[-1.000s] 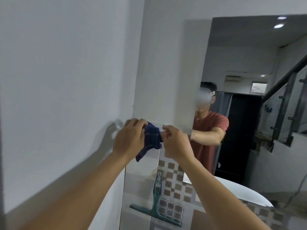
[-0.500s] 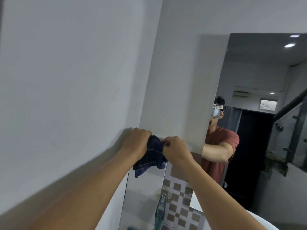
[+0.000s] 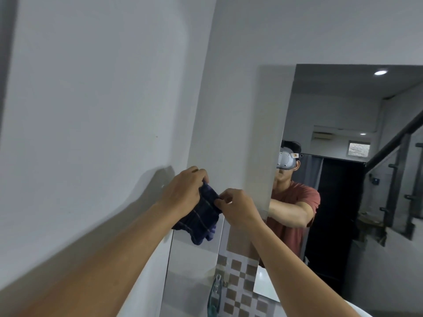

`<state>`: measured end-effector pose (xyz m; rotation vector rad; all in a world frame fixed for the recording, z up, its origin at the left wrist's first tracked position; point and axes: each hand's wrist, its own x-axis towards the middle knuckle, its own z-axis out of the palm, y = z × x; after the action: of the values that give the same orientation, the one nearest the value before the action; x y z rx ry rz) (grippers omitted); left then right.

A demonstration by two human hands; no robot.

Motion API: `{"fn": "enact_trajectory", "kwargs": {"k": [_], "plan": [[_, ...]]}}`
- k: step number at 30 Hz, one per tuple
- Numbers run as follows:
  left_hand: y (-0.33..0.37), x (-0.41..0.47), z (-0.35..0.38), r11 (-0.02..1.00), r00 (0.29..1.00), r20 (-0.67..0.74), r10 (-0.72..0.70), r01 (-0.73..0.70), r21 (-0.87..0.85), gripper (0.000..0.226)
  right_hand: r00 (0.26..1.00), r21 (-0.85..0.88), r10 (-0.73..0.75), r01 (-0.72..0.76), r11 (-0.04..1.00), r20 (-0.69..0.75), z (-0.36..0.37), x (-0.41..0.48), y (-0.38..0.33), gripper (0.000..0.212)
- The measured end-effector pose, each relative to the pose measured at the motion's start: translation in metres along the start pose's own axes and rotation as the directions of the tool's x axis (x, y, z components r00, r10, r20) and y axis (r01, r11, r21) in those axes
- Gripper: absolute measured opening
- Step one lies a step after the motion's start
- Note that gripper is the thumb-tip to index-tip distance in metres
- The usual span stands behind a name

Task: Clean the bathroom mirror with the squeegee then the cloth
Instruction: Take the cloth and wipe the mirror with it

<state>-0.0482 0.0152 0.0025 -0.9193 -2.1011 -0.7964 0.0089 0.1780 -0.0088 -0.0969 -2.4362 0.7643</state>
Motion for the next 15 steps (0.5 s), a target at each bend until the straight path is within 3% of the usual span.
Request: {"fn": "enact_trajectory", "kwargs": {"k": [8, 10, 15], "plan": [[0.042, 0.004, -0.033, 0.981, 0.999, -0.052, 0.002, -0.012, -0.192, 0.019, 0.992, 0.067, -0.099, 0.104, 0.992, -0.081, -0.054, -0.046, -0.021, 0.012], [0.054, 0.006, -0.038, 0.96, 1.0, -0.023, 0.009, -0.016, -0.278, 0.02, 0.98, 0.055, -0.132, 0.141, 0.988, -0.149, -0.073, -0.06, -0.022, 0.002], [0.093, 0.008, -0.04, 0.919, 0.988, 0.136, 0.077, -0.018, -0.393, 0.021, 0.946, 0.115, -0.033, 0.074, 0.991, -0.321, -0.126, -0.085, -0.017, 0.009]]}}
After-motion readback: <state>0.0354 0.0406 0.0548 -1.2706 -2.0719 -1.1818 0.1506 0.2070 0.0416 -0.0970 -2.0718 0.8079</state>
